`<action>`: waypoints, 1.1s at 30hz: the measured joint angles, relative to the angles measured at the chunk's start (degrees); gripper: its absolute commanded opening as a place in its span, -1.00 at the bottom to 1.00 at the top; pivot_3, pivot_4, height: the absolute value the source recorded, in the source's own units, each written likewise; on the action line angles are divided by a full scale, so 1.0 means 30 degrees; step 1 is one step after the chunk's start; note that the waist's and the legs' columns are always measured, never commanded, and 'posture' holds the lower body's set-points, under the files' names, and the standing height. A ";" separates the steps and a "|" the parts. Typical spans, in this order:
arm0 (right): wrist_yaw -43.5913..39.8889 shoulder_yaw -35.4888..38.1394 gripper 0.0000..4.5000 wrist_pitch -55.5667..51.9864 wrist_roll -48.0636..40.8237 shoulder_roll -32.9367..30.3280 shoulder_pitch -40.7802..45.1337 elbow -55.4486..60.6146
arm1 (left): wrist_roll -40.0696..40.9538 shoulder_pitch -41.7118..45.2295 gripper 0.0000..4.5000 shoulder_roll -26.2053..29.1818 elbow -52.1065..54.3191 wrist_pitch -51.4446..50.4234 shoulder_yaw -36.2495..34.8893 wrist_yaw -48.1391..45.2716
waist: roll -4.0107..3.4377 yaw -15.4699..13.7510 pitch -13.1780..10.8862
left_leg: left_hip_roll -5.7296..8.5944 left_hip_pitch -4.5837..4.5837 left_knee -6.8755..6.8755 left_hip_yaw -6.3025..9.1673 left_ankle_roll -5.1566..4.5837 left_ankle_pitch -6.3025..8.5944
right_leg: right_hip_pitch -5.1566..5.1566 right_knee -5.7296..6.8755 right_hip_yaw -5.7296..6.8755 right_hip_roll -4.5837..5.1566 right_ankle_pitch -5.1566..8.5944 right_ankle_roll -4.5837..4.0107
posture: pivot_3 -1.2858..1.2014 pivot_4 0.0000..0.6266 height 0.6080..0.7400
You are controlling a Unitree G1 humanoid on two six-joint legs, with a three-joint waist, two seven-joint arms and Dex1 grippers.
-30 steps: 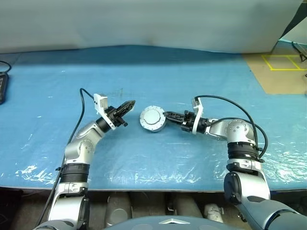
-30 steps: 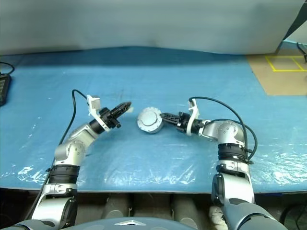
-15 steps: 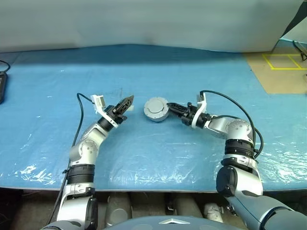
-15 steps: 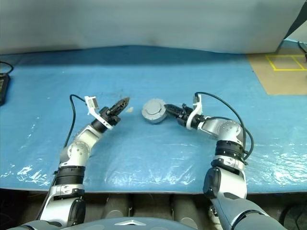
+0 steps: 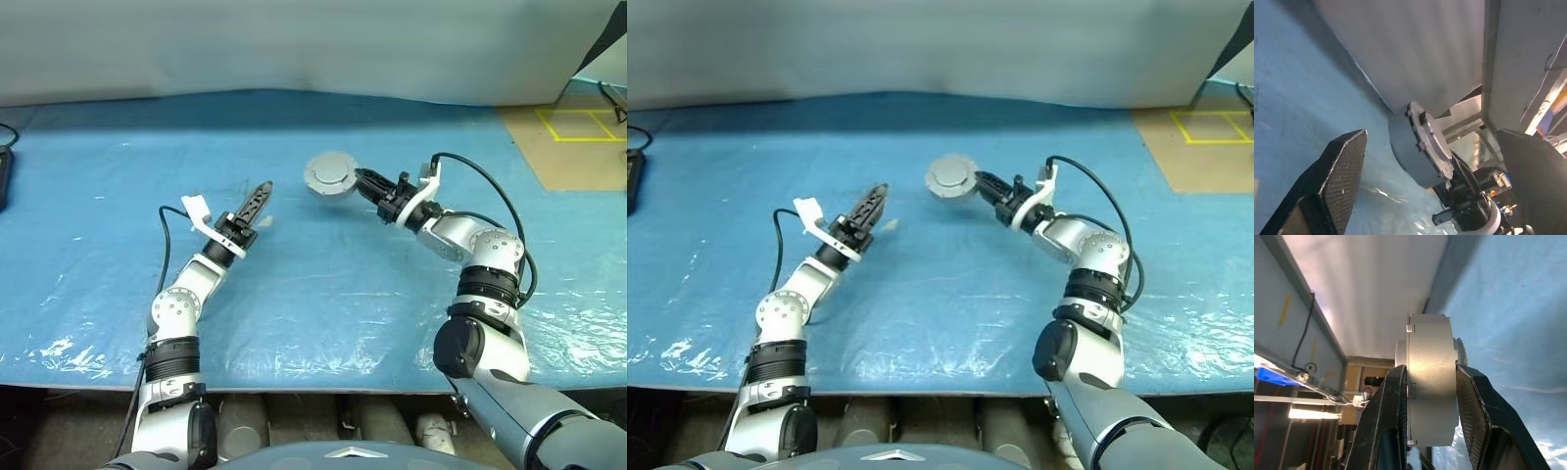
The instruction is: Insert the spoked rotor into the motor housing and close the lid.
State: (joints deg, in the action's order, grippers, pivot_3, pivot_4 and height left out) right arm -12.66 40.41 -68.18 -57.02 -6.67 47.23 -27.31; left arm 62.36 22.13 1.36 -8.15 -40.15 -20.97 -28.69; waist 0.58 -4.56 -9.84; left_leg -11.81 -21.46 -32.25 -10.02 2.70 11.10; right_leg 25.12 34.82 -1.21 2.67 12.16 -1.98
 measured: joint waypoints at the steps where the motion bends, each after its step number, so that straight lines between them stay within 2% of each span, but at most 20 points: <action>1: 0.0264 0.0005 -0.52 -0.0043 -0.0278 0.0158 0.0076 0.0216 | 0.0547 0.0056 0.98 -0.0086 0.0001 -0.0458 -0.0053 0.0237 | 0.0000 -0.0004 0.0000 | 0.0001 -0.0003 0.0000 0.0001 0.0001 0.0000 | 0.0001 0.0000 0.0000 0.0000 0.0000 0.0001 | 0.03 -0.52 1.00; 8: 0.1538 -0.0050 -0.52 -0.0323 -0.2189 0.0657 0.0247 0.1204 | 0.2663 0.0344 0.98 -0.0447 0.0011 -0.1749 -0.0397 0.1415 | 0.0001 -0.0050 -0.0001 | 0.0006 -0.0014 -0.0006 0.0016 0.0003 -0.0001 | 0.0000 -0.0002 0.0010 0.0001 -0.0008 0.0015 | 0.03 -0.52 1.00; 15: 0.2050 -0.0488 -0.52 -0.0436 -0.3006 0.0827 -0.0017 0.1713 | 0.3236 0.0470 0.98 -0.0493 -0.0010 -0.1909 -0.0422 0.1744 | 0.0002 0.0014 -0.0002 | 0.0008 -0.0017 -0.0005 0.0028 0.0007 -0.0003 | -0.0001 -0.0001 0.0011 0.0000 -0.0021 0.0038 | 0.03 -0.52 1.00; 33: 0.2572 -0.2521 -0.52 -0.1023 -0.4433 0.1311 -0.1171 0.3322 | 0.2558 0.1725 0.98 -0.0679 -0.1285 -0.1956 0.0105 0.1169 | 0.0003 0.0072 -0.0002 | 0.0020 -0.0035 -0.0061 0.0067 0.0009 -0.0005 | -0.0014 0.0024 0.0010 0.0001 -0.0047 0.0081 | 0.03 -0.52 1.00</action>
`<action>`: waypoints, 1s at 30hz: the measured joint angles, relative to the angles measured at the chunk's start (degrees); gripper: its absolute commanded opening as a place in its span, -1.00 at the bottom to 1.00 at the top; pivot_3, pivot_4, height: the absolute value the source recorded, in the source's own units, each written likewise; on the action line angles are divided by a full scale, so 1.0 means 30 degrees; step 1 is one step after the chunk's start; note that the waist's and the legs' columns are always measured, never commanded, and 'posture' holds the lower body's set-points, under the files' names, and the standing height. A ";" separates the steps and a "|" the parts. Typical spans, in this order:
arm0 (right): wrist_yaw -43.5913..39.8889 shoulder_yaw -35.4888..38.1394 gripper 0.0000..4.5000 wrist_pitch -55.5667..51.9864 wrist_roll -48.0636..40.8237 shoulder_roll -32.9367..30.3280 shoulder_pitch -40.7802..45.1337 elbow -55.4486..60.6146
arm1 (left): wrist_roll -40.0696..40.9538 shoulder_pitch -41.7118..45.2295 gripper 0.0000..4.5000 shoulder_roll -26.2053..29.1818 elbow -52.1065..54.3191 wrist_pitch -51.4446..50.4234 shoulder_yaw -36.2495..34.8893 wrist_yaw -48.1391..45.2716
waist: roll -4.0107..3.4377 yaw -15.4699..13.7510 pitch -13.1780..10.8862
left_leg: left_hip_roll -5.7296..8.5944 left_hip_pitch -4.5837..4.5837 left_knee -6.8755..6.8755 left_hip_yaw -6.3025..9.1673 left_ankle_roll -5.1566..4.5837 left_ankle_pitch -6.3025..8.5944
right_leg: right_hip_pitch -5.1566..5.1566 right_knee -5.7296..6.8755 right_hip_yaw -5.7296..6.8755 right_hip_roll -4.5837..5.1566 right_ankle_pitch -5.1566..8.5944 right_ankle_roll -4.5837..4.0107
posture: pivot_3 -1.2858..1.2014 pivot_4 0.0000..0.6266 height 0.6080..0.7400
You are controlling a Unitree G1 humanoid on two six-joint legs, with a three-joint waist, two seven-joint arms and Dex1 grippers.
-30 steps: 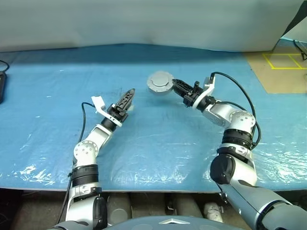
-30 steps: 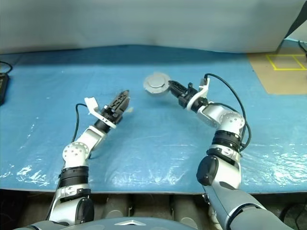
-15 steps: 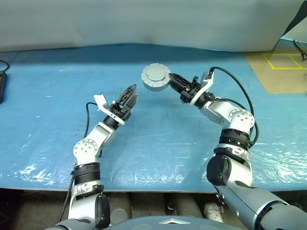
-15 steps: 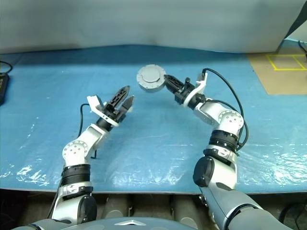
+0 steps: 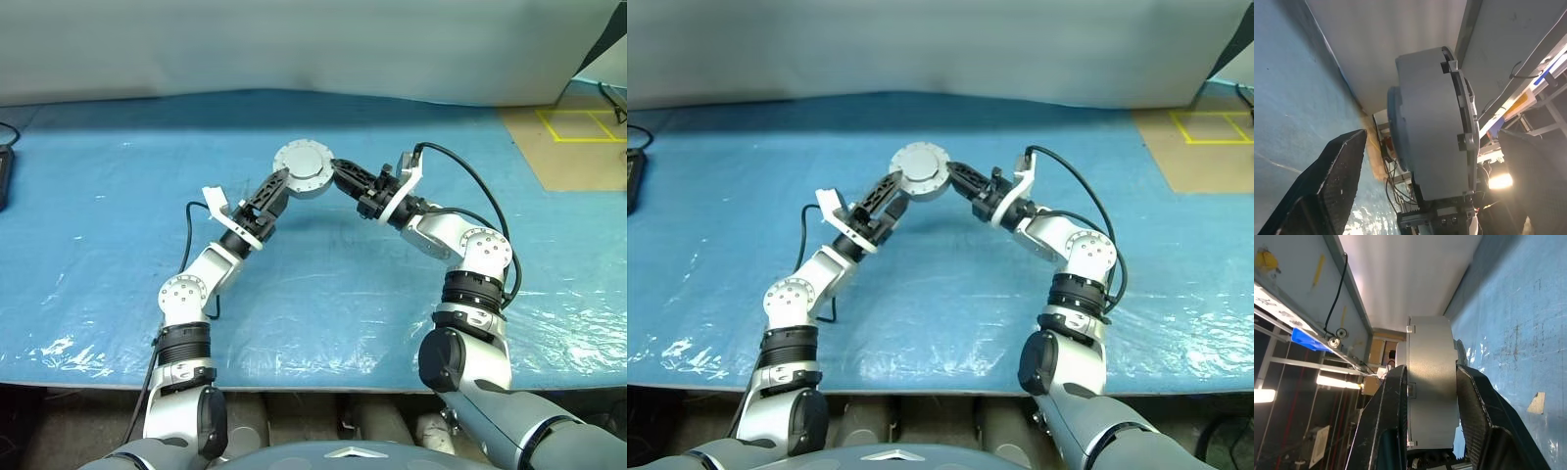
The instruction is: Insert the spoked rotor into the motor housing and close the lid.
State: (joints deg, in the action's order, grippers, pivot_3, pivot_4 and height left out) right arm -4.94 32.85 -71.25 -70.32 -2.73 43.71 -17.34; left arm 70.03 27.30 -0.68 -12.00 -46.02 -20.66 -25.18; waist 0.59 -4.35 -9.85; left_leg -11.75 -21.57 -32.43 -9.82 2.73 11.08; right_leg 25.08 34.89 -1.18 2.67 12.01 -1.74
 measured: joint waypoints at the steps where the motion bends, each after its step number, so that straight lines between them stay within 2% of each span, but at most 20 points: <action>1: -0.0003 -0.0109 -0.52 -0.0002 -0.0025 0.0014 -0.0059 0.0104 | -0.0078 0.0063 0.98 -0.0002 -0.0132 0.0000 0.0032 -0.0106 | 0.0000 -0.0005 0.0000 | 0.0000 0.0002 -0.0003 0.0003 0.0000 0.0000 | -0.0002 0.0004 0.0000 0.0000 0.0000 0.0000 | 0.03 -0.52 1.00; 11: -0.0142 -0.0908 -0.52 0.0003 -0.0030 -0.0024 -0.0532 0.0134 | -0.0894 0.0262 0.98 0.0026 -0.0212 0.0273 0.0257 -0.1021 | 0.0000 -0.0027 0.0000 | 0.0002 -0.0009 -0.0035 0.0014 -0.0001 0.0000 | -0.0009 0.0011 0.0001 0.0003 -0.0005 0.0007 | 0.03 -0.52 1.00; 14: -0.0191 -0.0923 -0.52 0.0034 -0.0082 -0.0065 -0.0531 0.0137 | -0.1114 0.0273 0.71 0.0014 -0.0225 0.0285 0.0333 -0.1126 | 0.0000 -0.0028 0.0000 | 0.0003 -0.0012 -0.0042 0.0015 -0.0001 0.0000 | -0.0009 0.0017 0.0000 0.0003 -0.0006 0.0009 | 0.03 -0.52 1.00; 18: -0.0289 -0.0986 -0.52 0.0134 -0.0292 -0.0081 -0.0532 0.0368 | -0.1104 0.0358 0.17 -0.0080 -0.0591 0.0267 0.0279 -0.1447 | 0.0000 -0.0033 0.0000 | 0.0002 -0.0013 -0.0050 0.0018 -0.0001 -0.0001 | -0.0008 0.0026 0.0001 0.0003 -0.0006 0.0009 | 0.03 -0.52 1.00; 26: -0.0390 -0.1316 -0.52 0.0463 -0.0384 -0.0290 -0.0698 0.0876 | -0.0945 0.0607 0.14 -0.0290 -0.0868 0.0247 0.0219 -0.1502 | 0.0000 -0.0037 0.0000 | 0.0001 -0.0015 -0.0084 0.0024 -0.0001 0.0000 | -0.0012 0.0046 -0.0001 0.0004 -0.0006 0.0009 | 0.03 -0.52 1.00; 30: -0.0918 -0.1858 0.08 0.0614 -0.0373 -0.0655 -0.1093 0.1458 | -0.1020 0.0638 0.14 -0.0311 -0.1000 0.0238 0.0261 -0.1523 | 0.0000 -0.0057 0.0000 | 0.0001 -0.0026 -0.0094 0.0035 -0.0002 0.0000 | -0.0011 0.0050 0.0001 0.0003 -0.0006 0.0009 | 0.03 -0.52 1.00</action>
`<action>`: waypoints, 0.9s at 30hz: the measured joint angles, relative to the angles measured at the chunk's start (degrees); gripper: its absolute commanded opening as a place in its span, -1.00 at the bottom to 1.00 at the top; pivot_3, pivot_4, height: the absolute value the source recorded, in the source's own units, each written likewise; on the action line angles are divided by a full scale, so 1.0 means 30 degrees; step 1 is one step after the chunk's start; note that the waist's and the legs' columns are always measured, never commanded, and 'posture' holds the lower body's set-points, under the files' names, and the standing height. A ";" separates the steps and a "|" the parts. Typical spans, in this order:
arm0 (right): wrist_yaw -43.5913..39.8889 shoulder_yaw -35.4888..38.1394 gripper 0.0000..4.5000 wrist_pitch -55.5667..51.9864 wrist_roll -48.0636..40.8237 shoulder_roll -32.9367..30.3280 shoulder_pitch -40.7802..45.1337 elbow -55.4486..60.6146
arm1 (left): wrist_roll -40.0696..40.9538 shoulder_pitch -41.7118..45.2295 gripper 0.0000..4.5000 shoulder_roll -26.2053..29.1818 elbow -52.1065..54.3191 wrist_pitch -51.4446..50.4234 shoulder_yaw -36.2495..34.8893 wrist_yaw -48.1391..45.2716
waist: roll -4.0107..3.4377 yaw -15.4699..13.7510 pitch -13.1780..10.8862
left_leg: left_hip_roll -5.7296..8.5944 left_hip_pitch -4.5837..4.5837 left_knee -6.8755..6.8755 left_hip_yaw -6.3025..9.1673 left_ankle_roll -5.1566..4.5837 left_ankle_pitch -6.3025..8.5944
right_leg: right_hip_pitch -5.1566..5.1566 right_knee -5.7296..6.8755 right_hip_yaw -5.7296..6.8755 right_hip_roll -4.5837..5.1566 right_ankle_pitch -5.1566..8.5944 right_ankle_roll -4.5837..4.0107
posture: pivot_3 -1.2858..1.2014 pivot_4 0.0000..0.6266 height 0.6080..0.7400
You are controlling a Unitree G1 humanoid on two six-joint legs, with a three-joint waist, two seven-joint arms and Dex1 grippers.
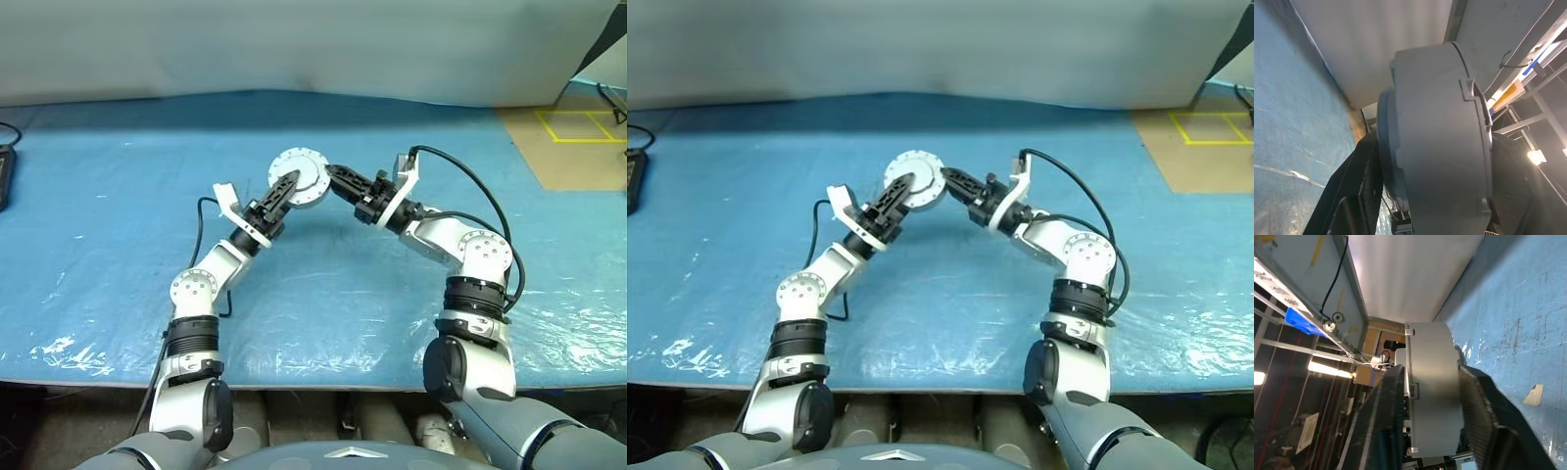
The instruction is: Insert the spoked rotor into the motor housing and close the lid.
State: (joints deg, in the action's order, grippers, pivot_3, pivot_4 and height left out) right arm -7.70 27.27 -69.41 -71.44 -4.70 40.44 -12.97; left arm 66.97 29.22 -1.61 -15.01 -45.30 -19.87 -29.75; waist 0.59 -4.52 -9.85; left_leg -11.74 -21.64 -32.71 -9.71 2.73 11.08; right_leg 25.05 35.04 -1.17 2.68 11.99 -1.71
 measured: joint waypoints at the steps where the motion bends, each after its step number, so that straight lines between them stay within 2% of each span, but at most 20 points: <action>1: -0.0263 -0.0208 0.21 0.0103 0.0000 -0.0077 -0.0122 0.0325 | -0.0027 0.0026 0.14 0.0002 -0.0020 0.0005 -0.0003 -0.0005 | 0.0000 -0.0002 0.0000 | 0.0001 -0.0001 -0.0001 0.0002 0.0000 0.0000 | 0.0000 0.0000 0.0000 0.0000 0.0000 0.0000 | 0.03 -0.52 1.00; 5: -0.0601 -0.0696 0.84 0.0906 0.0261 -0.0087 -0.0210 0.1005 | -0.0260 0.0152 0.14 -0.0007 -0.0121 0.0185 -0.0050 0.0104 | 0.0001 0.0021 0.0001 | -0.0001 0.0005 -0.0012 0.0005 0.0000 0.0000 | -0.0001 0.0018 0.0000 0.0000 0.0000 0.0001 | 0.03 -0.52 1.00; 10: -0.0948 -0.1089 0.84 0.3551 0.1771 0.0005 -0.0137 0.1046 | -0.1419 0.0397 0.14 -0.0320 -0.1282 0.2098 -0.0448 0.1029 | 0.0001 0.0013 0.0000 | 0.0002 0.0001 -0.0045 0.0009 -0.0001 0.0000 | -0.0011 0.0025 -0.0001 0.0006 -0.0002 0.0003 | 0.03 -0.52 1.00; 13: -0.1208 -0.1117 0.84 0.4674 0.2580 -0.0393 -0.0099 0.0783 | -0.2286 0.1487 0.14 -0.0494 -0.3829 0.5029 -0.1978 0.2594 | 0.0008 0.0048 -0.0004 | 0.0004 0.0000 -0.0066 0.0030 -0.0001 0.0000 | -0.0023 0.0024 -0.0001 0.0000 -0.0012 0.0015 | 0.03 -0.52 1.00; 18: -0.1558 -0.1069 0.84 0.5335 0.3341 -0.1112 -0.0109 0.0197 | -0.3340 0.2854 0.14 0.0517 -0.6761 0.8177 -0.3871 0.3473 | 0.0014 0.0086 -0.0008 | 0.0023 -0.0041 -0.0068 0.0105 -0.0002 -0.0001 | -0.0020 0.0019 0.0036 -0.0003 -0.0017 0.0017 | 0.03 -0.52 1.00; 22: -0.1721 -0.1275 0.84 0.5432 0.3562 -0.1073 -0.0125 0.0085 | -0.3916 0.4331 0.14 0.0837 -0.9030 0.9811 -0.4567 0.3899 | 0.0019 -0.0122 -0.0011 | 0.0021 -0.0105 -0.0094 0.0193 -0.0003 -0.0002 | -0.0022 0.0021 0.0125 0.0003 -0.0019 0.0013 | 0.03 -0.52 1.00; 27: -0.1734 -0.1405 0.84 0.5453 0.3624 -0.1024 -0.0235 0.0085 | -0.4623 0.5763 0.14 0.2294 -1.1976 1.1499 -0.5455 0.4255 | 0.0022 -0.0224 -0.0012 | 0.0021 -0.0117 -0.0104 0.0241 -0.0001 -0.0002 | -0.0024 0.0033 0.0162 0.0003 -0.0022 0.0006 | 0.03 -0.52 1.00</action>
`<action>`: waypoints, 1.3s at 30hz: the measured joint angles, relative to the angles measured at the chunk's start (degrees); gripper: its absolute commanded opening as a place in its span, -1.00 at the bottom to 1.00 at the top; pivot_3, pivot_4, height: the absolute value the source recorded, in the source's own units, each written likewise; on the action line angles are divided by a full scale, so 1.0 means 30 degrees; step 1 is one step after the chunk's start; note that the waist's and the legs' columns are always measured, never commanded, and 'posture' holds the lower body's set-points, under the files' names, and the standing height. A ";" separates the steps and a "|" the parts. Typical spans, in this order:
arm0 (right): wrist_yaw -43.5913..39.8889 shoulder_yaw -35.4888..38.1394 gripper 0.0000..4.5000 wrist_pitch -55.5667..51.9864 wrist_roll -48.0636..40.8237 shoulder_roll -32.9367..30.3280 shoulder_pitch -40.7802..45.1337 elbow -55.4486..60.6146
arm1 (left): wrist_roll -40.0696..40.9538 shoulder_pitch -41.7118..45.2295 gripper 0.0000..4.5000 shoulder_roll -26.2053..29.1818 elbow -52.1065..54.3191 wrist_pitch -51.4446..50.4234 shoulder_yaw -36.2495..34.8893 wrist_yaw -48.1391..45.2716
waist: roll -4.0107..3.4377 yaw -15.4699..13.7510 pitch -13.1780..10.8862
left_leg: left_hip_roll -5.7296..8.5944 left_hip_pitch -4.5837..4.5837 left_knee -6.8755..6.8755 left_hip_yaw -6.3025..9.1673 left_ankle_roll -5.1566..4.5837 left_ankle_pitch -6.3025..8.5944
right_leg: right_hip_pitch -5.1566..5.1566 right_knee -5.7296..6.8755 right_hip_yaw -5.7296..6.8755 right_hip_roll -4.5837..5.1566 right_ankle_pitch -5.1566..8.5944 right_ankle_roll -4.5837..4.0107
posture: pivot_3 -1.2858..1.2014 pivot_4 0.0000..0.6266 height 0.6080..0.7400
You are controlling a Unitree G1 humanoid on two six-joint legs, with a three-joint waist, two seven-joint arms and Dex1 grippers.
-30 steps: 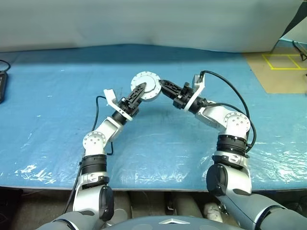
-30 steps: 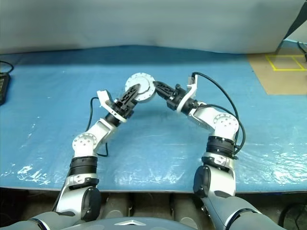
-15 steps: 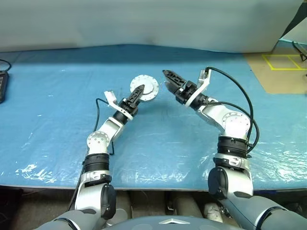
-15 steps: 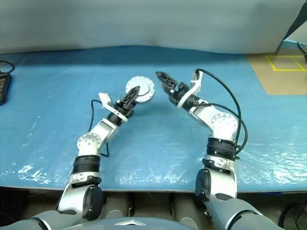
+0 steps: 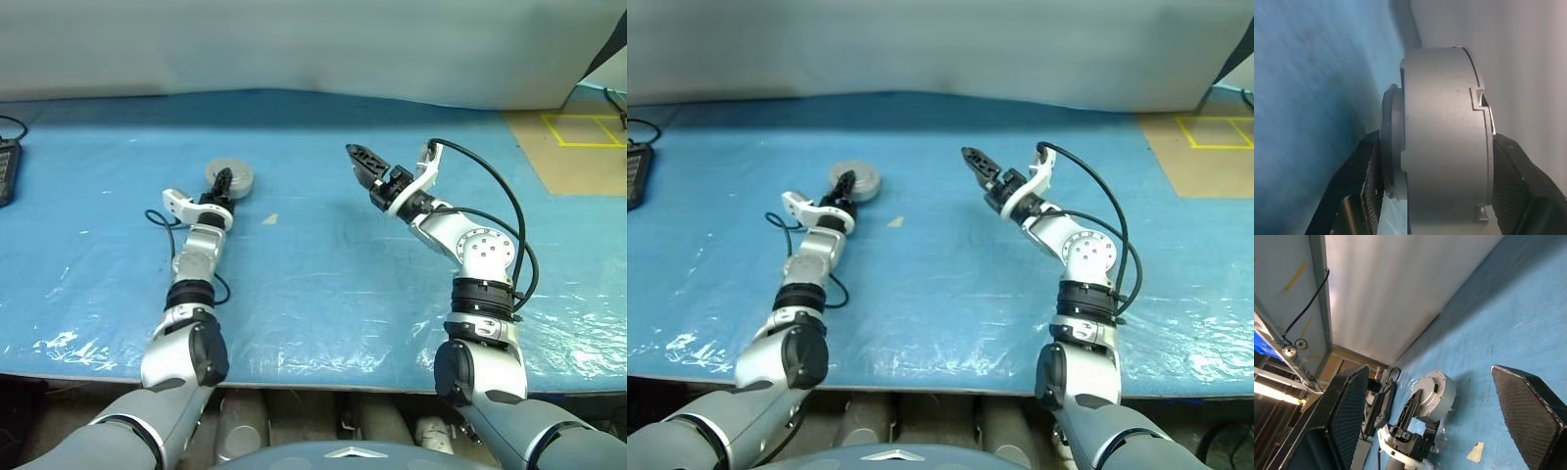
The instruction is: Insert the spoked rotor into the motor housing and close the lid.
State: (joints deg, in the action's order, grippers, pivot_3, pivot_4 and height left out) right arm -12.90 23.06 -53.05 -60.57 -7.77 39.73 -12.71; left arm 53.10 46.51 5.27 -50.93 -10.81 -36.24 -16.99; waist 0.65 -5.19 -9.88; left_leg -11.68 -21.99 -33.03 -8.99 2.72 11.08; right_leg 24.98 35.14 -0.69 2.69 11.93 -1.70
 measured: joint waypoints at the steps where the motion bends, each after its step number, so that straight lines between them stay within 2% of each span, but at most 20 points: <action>1: 0.0000 -0.0003 0.84 0.0003 0.0027 0.0000 -0.0005 0.0000 | -0.0143 0.0099 0.14 0.0200 -0.0332 0.0140 -0.0079 0.0055 | 0.0000 -0.0023 0.0000 | 0.0000 -0.0005 -0.0002 0.0009 0.0000 0.0000 | 0.0000 0.0002 0.0013 0.0001 0.0000 -0.0001 | 0.03 -0.52 1.00; 3: 0.0000 -0.0070 0.84 0.0005 0.0078 0.0003 -0.0005 0.0000 | -0.0534 0.0266 0.14 0.0590 -0.1172 0.0585 -0.0191 0.0147 | 0.0000 -0.0086 0.0000 | 0.0000 -0.0017 -0.0005 0.0036 0.0001 0.0000 | -0.0015 0.0001 0.0050 0.0011 0.0001 -0.0003 | 0.03 -0.52 1.00; 9: -0.0019 -0.0198 0.86 0.0003 0.0318 0.0010 -0.0003 -0.0011 | -0.1729 0.0999 0.96 0.1527 -0.2237 0.1664 -0.0223 0.0845 | -0.0001 -0.0047 0.0001 | -0.0007 0.0047 -0.0027 0.0100 0.0007 -0.0001 | -0.0126 0.0003 0.0153 0.0038 -0.0001 -0.0020 | 0.03 -0.52 1.00; 10: -0.0019 -0.0184 0.86 0.0004 0.0342 0.0009 -0.0003 -0.0028 | -0.1965 0.1027 0.99 0.1636 -0.2262 0.1987 -0.0215 0.1037 | -0.0002 -0.0032 0.0001 | -0.0008 0.0072 -0.0026 0.0100 0.0008 0.0000 | -0.0145 0.0002 0.0154 0.0040 -0.0001 -0.0021 | 0.03 -0.52 1.00; 20: -0.0172 -0.0286 0.86 -0.0041 0.0826 -0.0022 0.0000 -0.0876 | -0.3872 0.0238 0.99 0.2767 -0.2012 0.4926 -0.0493 0.2506 | -0.0002 -0.0093 0.0001 | 0.0012 0.0082 -0.0023 0.0112 0.0015 -0.0004 | -0.0194 -0.0023 0.0224 0.0106 0.0001 -0.0026 | 0.03 -0.52 1.00; 25: -0.0878 -0.1105 0.86 0.0425 0.1960 -0.0154 -0.0048 -0.0952 | -0.5203 -0.0360 0.99 0.2755 -0.0798 0.6632 0.0246 0.1905 | -0.0002 -0.0111 0.0001 | 0.0006 0.0060 -0.0023 0.0134 0.0015 -0.0005 | -0.0194 -0.0034 0.0257 0.0113 0.0001 -0.0026 | 0.03 -0.52 1.00; 29: -0.3580 -0.3502 0.86 0.3484 0.4747 -0.0694 -0.1540 0.0528 | -0.6745 -0.1022 0.99 0.2729 0.1291 0.8150 0.2029 -0.0390 | -0.0001 -0.0173 0.0001 | 0.0003 0.0020 -0.0021 0.0139 0.0014 -0.0004 | -0.0195 -0.0068 0.0306 0.0137 0.0000 -0.0025 | 0.03 -0.52 1.00; 32: -0.5353 -0.4344 0.86 0.5030 0.5792 -0.0826 -0.2389 0.1172 | -0.7281 -0.1754 0.99 0.2517 0.3479 0.8053 0.3859 -0.3182 | -0.0001 -0.0148 0.0000 | 0.0008 0.0016 -0.0022 0.0137 0.0012 -0.0004 | -0.0194 -0.0070 0.0308 0.0150 -0.0001 -0.0025 | 0.03 -0.52 1.00; 36: -0.6713 -0.4490 0.86 0.6761 0.6933 -0.1662 -0.2431 0.1224 | -0.7473 -0.3397 0.99 0.2300 0.6531 0.6066 0.7080 -0.7325 | -0.0001 -0.0097 0.0001 | 0.0005 0.0049 -0.0022 0.0119 0.0009 -0.0004 | -0.0197 -0.0051 0.0291 0.0156 0.0016 -0.0061 | 0.03 -0.52 1.00; 39: -0.7671 -0.5054 0.86 0.9378 0.9251 -0.2873 -0.2724 0.0631 | -0.8117 -0.4737 0.99 0.2574 0.7743 0.4555 0.9193 -0.9480 | -0.0001 -0.0027 0.0001 | -0.0007 0.0067 -0.0022 0.0108 0.0009 -0.0004 | -0.0196 -0.0038 0.0288 0.0138 0.0062 -0.0136 | 0.03 -0.52 1.00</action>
State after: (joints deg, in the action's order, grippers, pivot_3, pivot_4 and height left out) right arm -35.91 7.89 -24.92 -32.82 -16.39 31.56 -10.82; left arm 28.75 32.29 12.99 -27.71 2.86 -8.66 -45.43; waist 0.65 -5.27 -9.88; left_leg -11.70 -21.79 -33.09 -8.66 2.75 11.06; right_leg 24.39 35.02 0.18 3.10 12.11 -2.10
